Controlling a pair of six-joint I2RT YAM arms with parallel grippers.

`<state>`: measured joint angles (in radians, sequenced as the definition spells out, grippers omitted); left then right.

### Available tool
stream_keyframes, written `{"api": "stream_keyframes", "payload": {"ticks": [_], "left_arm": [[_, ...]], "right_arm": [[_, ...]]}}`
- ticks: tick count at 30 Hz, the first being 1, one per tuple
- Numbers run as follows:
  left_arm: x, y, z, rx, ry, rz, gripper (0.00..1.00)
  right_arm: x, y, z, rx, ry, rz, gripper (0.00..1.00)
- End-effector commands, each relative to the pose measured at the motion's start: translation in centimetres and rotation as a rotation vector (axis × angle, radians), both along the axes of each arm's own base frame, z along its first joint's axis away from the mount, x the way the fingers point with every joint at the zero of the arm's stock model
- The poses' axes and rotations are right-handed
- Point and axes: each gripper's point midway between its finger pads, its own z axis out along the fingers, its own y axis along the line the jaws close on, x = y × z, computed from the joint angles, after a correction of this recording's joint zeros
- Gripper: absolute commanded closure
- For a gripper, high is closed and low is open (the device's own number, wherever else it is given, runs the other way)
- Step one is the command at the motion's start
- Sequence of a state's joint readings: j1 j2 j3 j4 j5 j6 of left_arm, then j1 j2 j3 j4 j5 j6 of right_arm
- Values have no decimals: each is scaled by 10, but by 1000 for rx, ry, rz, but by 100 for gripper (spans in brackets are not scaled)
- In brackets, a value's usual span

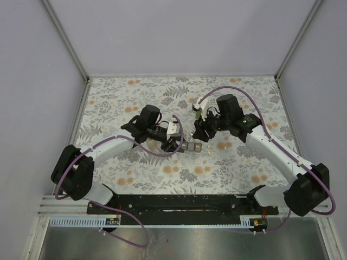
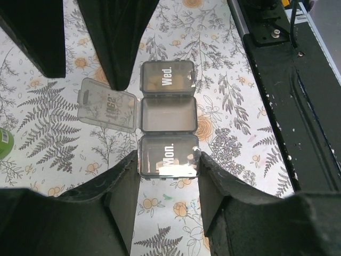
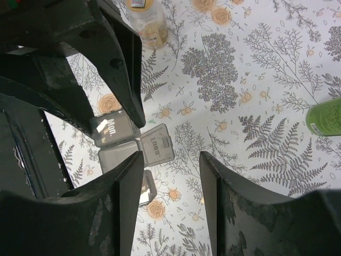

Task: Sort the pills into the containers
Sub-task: Place the pill container at the center of the board.

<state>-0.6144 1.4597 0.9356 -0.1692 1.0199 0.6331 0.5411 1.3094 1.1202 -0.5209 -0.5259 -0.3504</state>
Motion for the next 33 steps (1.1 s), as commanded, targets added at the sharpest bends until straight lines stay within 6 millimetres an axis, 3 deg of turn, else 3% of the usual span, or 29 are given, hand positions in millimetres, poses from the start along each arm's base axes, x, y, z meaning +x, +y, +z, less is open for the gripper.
{"api": "stream_keyframes", "payload": {"ticks": [1, 9, 15, 28, 33], "left_arm": [[11, -8, 1, -43, -22, 42, 100], [29, -14, -23, -55, -37, 163, 100], [22, -19, -54, -44, -35, 210, 100], [28, -23, -91, -28, -42, 291, 100], [34, -22, -107, -23, -59, 348, 100]], "right_arm": [[-4, -2, 37, 82, -51, 14, 44], [-14, -11, 20, 44, -17, 29, 42], [-12, -14, -9, 8, 22, 35, 43], [-3, -16, -67, -100, 170, 56, 44], [-5, -16, -68, -98, 175, 59, 44]]}}
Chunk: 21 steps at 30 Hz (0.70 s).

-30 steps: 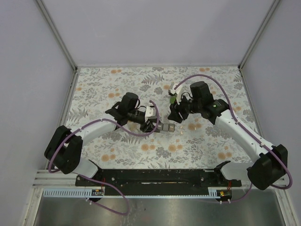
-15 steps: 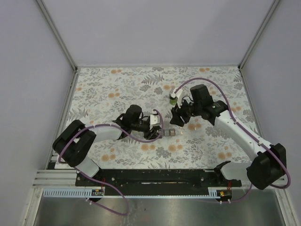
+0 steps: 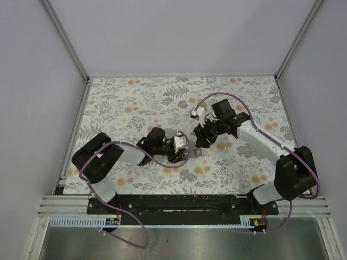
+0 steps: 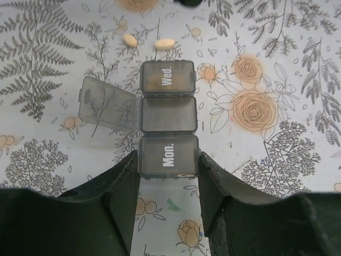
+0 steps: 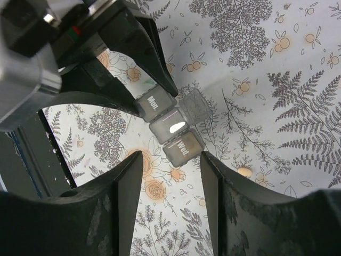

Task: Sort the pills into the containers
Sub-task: Place the pill container at the center of the board.

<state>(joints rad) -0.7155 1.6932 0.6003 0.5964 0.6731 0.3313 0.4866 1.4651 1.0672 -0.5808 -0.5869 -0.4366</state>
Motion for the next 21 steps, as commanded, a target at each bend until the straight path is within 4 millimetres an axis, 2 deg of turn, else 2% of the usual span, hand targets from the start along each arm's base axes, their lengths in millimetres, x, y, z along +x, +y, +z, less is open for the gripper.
{"api": "stream_keyframes", "payload": {"ticks": [1, 10, 14, 21], "left_arm": [[15, -8, 5, -54, -80, 57, 100], [25, -11, -7, -22, -86, 92, 98], [23, -13, -11, -17, -66, 73, 83], [23, -15, -16, 5, -41, 63, 62]], "right_arm": [[0, -1, 6, 15, -17, 16, 44], [1, -4, 11, 24, -26, 0, 44], [0, -4, 13, 29, -29, 1, 44], [-2, -5, 14, 34, -31, 1, 44]]}}
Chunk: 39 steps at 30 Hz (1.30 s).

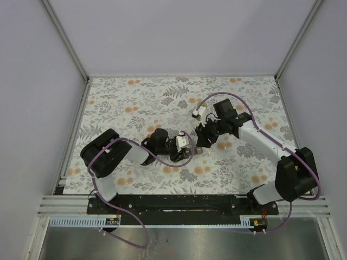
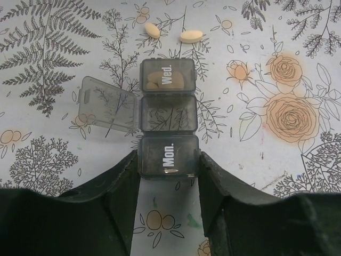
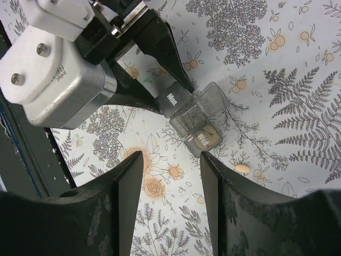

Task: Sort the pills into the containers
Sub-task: Place the pill container at the center of the board, then pick up the pill bottle at the center of the board.

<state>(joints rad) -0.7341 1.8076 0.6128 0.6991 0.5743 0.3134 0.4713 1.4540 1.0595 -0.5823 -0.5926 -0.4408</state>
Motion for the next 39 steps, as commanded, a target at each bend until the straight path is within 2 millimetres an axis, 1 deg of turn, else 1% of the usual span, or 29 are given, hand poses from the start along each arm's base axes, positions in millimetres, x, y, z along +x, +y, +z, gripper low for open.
{"api": "stream_keyframes", "payload": {"ticks": [1, 9, 12, 15, 17, 20, 24, 26, 27, 28, 29, 30, 33, 36, 39], "left_arm": [[7, -9, 9, -24, -29, -11, 57], [9, -9, 8, -14, -14, 6, 27], [8, -8, 10, -20, -19, 7, 18], [6, -7, 20, -48, -37, 6, 12], [4, -6, 27, -57, -39, 5, 10], [1, -4, 47, -79, -37, -8, 8], [2, 0, 84, -95, -68, -5, 7], [3, 1, 102, -76, -50, 8, 7], [5, 2, 112, -66, -43, 16, 7], [4, 5, 122, -59, -37, 26, 7], [7, 9, 133, -57, -37, 54, 7], [8, 13, 142, -57, -35, 74, 7], [13, 26, 170, -86, -2, 114, 8], [26, 47, 193, -132, 76, 190, 8], [37, 73, 201, -121, 150, 283, 7]], "right_arm": [[-3, -1, 14, 30, -26, 7, 44], [-5, -3, 15, 32, -26, 2, 43], [-5, -4, 17, 35, -28, 0, 43], [-5, -6, 18, 37, -33, -5, 43], [-6, -6, 20, 40, -37, -6, 43], [-6, -9, 25, 45, -48, -15, 42], [-3, -13, 34, 55, -62, -45, 39], [-1, -15, 38, 50, -73, -67, 35], [0, -17, 39, 46, -80, -76, 27], [2, -20, 40, 36, -93, -94, 15], [3, -22, 41, 27, -103, -105, 6], [3, -24, 45, 27, -119, -115, 1], [5, -29, 50, 26, -154, -150, 1], [6, -33, 55, 45, -178, -199, 1], [7, -36, 53, 53, -178, -244, 1]]}}
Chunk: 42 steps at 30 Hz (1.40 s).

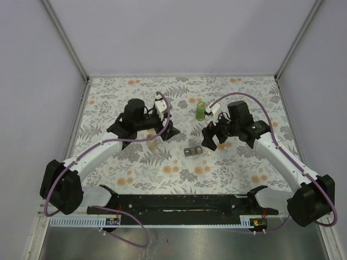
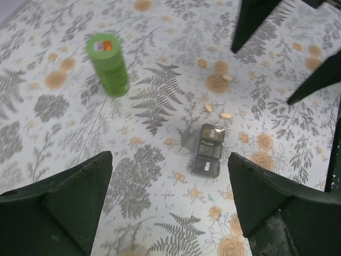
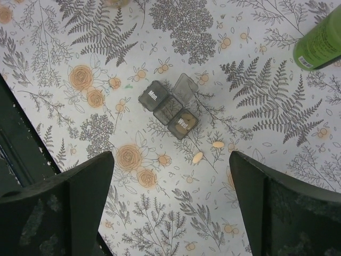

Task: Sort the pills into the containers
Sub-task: Pick up the pill bottle at the center of the board.

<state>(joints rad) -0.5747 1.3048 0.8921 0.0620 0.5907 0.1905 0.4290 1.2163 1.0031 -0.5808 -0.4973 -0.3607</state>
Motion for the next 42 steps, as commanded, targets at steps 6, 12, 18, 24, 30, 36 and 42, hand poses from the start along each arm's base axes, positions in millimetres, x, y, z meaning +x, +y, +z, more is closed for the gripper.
{"api": "stream_keyframes", "payload": {"ticks": [6, 12, 18, 24, 30, 36, 42], "left_arm": [[18, 81, 8, 133, 216, 273, 5], [18, 127, -13, 256, 198, 391, 1], [10, 147, -40, 292, 200, 390, 1], [9, 149, -68, 376, 254, 336, 1], [4, 148, -85, 413, 242, 259, 1], [-4, 134, -95, 391, 230, 127, 1], [-1, 126, -107, 363, 231, 84, 1]], "right_arm": [[-3, 2, -1, 26, 97, -45, 1], [-8, 1, 2, 25, 42, 7, 1], [-5, -2, 4, 25, 6, -12, 1], [-6, 0, 2, 27, 20, -5, 1], [-6, 0, 0, 22, 23, 3, 1], [-6, 0, -5, 16, 40, -1, 1], [-6, 0, -6, 15, 46, 0, 1]]}}
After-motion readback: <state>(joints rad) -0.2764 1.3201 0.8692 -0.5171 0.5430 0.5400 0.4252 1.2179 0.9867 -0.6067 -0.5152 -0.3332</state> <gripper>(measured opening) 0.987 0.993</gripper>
